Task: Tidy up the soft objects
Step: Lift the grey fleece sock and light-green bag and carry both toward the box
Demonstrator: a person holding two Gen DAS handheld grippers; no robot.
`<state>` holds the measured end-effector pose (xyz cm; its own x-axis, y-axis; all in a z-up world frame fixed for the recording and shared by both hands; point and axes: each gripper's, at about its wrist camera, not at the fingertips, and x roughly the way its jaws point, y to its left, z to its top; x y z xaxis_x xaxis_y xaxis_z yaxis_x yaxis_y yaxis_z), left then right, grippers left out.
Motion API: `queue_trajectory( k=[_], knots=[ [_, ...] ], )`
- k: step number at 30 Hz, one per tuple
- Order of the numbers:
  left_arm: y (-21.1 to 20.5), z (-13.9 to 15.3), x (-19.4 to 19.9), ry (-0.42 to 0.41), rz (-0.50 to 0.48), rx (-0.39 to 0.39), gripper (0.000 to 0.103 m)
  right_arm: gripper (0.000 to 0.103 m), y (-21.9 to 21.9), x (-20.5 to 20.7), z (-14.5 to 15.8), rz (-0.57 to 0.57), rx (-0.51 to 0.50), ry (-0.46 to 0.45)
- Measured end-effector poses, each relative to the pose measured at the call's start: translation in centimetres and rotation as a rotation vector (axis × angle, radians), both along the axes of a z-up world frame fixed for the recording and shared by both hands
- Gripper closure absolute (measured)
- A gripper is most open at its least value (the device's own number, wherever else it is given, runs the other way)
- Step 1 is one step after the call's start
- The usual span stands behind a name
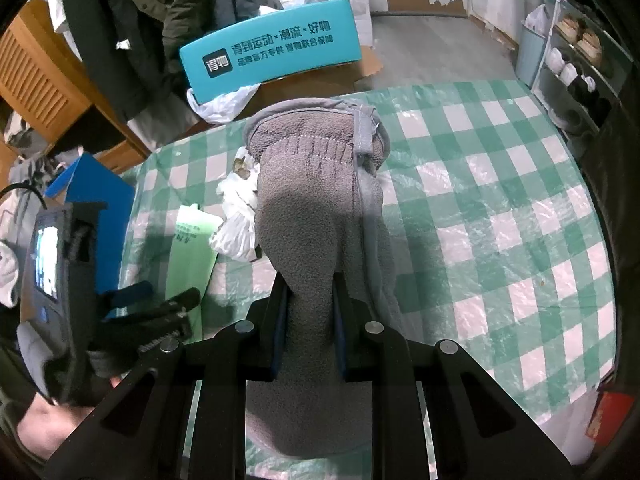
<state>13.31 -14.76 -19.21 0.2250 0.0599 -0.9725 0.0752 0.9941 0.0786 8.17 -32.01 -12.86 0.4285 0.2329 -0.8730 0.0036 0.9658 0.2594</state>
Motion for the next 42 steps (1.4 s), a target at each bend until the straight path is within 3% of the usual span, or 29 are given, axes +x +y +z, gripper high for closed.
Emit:
queue_trajectory(
  k=[3, 5, 14, 23, 42],
  knots=[
    [-1.5, -0.4, -0.2, -0.012, -0.057, 0.057, 0.036, 0.086, -0.2, 0.0, -0.1, -0.003, 0.006, 0.003],
    [-2.0, -0.4, -0.4, -0.03, -0.068, 0.075, 0.044, 0.086, -0.3, 0.0, -0.2, -0.006, 0.01, 0.006],
    [-2.5, -0.4, -0.5, -0.032, -0.092, 0.022, 0.097, 0.086, -0.6, 0.0, -0.1, -0.012, 0.021, 0.006],
    [-1.8, 0.7, -1.2, -0.029, -0.097, -0.051, 0.098, 0.086, -0.7, -0.1, 1.1, -0.01, 0.023, -0.021],
    [0.4, 8.5, -3.8, -0.153, -0.103, -0.121, 0.098, 0.086, -0.5, -1.5, 4.7, 0.015, 0.007, -0.087]
  ],
)
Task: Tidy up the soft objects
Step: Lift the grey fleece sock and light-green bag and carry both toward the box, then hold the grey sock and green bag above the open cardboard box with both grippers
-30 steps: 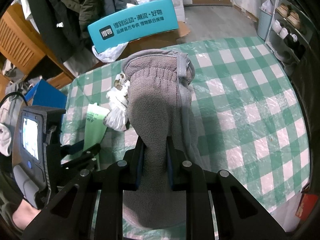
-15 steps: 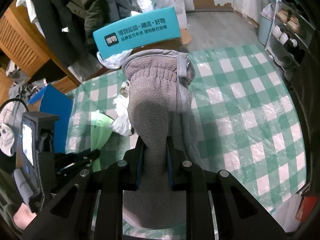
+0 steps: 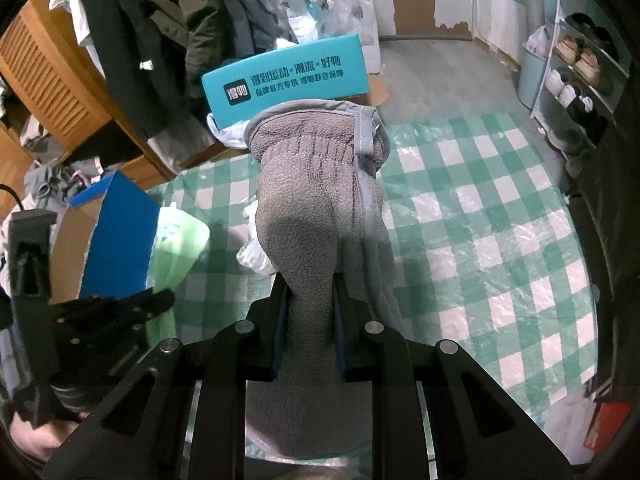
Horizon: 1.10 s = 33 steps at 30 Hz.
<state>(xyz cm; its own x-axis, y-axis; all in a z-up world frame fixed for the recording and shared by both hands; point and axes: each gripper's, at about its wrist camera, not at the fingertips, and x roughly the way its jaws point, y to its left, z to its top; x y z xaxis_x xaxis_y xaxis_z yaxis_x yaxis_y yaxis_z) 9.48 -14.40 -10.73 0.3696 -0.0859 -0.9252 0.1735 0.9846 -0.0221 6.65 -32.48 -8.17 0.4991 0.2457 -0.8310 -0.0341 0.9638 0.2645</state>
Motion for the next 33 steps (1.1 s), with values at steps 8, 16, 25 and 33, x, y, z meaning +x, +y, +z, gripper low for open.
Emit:
queue_trajectory(
  k=[8, 16, 25, 33],
  knots=[
    [1.4, 3.0, -0.7, -0.07, 0.009, -0.01, 0.098, 0.086, -0.5, -0.3, 2.0, -0.014, -0.001, -0.04],
    [3.2, 4.9, -1.9, -0.108, 0.02, -0.025, 0.098, 0.086, 0.9, -0.9, 3.7, 0.012, 0.001, -0.07],
    [6.1, 5.9, -3.0, -0.125, 0.062, -0.039, 0.098, 0.086, 4.6, -1.4, 4.6, 0.088, 0.007, -0.077],
    [8.9, 6.5, -3.9, -0.138, 0.104, -0.045, 0.098, 0.086, 8.8, -1.2, 5.3, 0.159, 0.012, -0.081]
  ],
)
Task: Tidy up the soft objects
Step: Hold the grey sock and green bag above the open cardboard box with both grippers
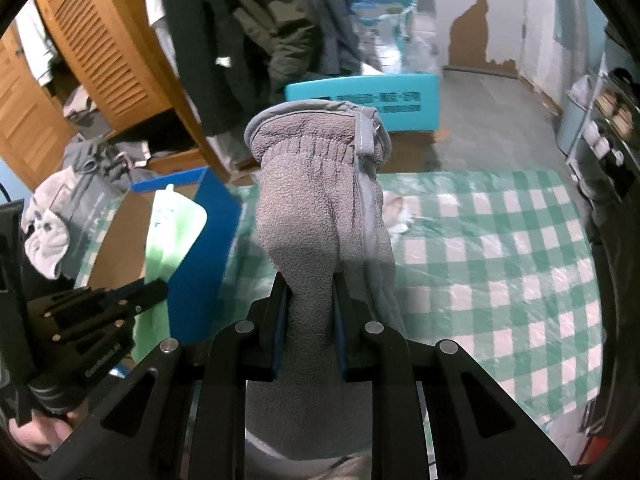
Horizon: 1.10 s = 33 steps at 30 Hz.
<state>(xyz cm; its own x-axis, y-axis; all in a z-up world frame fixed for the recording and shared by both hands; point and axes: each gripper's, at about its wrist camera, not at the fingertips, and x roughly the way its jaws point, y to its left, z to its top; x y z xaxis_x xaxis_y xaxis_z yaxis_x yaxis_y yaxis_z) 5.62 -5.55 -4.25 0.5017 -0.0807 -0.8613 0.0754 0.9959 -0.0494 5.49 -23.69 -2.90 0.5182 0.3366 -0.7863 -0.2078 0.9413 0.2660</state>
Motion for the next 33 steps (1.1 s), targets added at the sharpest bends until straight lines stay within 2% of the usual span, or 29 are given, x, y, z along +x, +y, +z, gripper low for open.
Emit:
queue_trajectory(
  k=[12, 33],
  knots=[
    [5.2, -0.1, -1.1, 0.001, 0.084, -0.02, 0.098, 0.085, 7.1, 0.9, 0.4, 0.11, 0.001, 0.003],
    [13.6, -0.8, -1.7, 0.01, 0.241, -0.044, 0.098, 0.085, 16.9, 1.8, 0.4, 0.248, 0.001, 0.026]
  ],
)
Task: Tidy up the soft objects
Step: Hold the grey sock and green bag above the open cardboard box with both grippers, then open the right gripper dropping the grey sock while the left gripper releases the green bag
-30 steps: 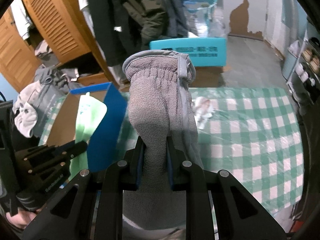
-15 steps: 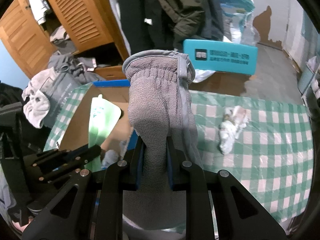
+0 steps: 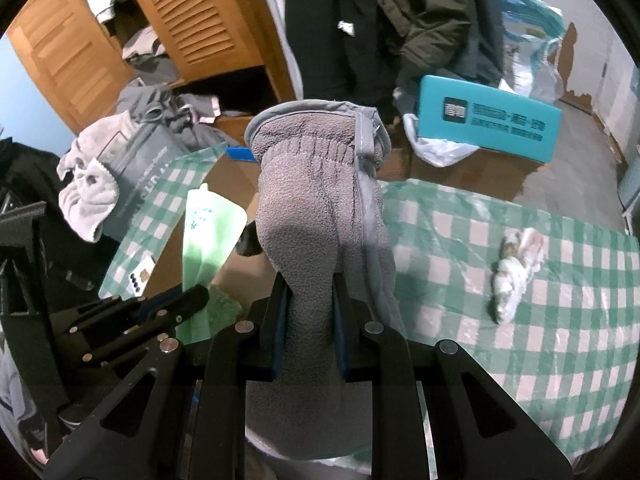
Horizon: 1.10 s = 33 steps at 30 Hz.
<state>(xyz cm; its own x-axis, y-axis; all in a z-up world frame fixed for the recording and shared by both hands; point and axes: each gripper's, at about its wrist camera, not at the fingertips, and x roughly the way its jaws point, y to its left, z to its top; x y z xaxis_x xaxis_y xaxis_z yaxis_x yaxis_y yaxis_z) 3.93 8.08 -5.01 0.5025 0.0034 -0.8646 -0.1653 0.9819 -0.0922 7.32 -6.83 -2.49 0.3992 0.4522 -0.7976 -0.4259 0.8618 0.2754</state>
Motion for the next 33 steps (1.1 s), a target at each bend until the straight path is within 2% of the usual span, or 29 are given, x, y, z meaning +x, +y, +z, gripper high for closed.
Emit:
queue_trajectory(
  k=[13, 21, 24, 27, 29, 33],
  knots=[
    [4.2, -1.2, -0.4, 0.031, 0.089, -0.007, 0.098, 0.085, 4.9, 0.5, -1.4, 0.056, -0.013, 0.033],
    [4.9, -1.9, -0.3, 0.046, 0.112, -0.003, 0.097, 0.084, 6.8, 0.4, -2.4, 0.092, -0.024, 0.054],
    [5.0, -2.0, -0.3, 0.051, 0.123, 0.001, 0.097, 0.076, 6.9, 0.4, -2.5, 0.095, -0.012, 0.061],
    [5.4, -2.1, -0.3, 0.057, 0.142, -0.005, 0.09, 0.071, 6.7, 0.4, -2.3, 0.092, 0.003, 0.059],
    [5.6, -2.0, -0.3, 0.058, 0.154, -0.012, 0.084, 0.058, 6.5, 0.4, -2.1, 0.086, 0.004, 0.052],
    [5.4, -1.7, -0.4, 0.039, 0.163, -0.017, 0.075, 0.055, 5.7, 0.4, -1.7, 0.07, 0.011, 0.042]
  ],
)
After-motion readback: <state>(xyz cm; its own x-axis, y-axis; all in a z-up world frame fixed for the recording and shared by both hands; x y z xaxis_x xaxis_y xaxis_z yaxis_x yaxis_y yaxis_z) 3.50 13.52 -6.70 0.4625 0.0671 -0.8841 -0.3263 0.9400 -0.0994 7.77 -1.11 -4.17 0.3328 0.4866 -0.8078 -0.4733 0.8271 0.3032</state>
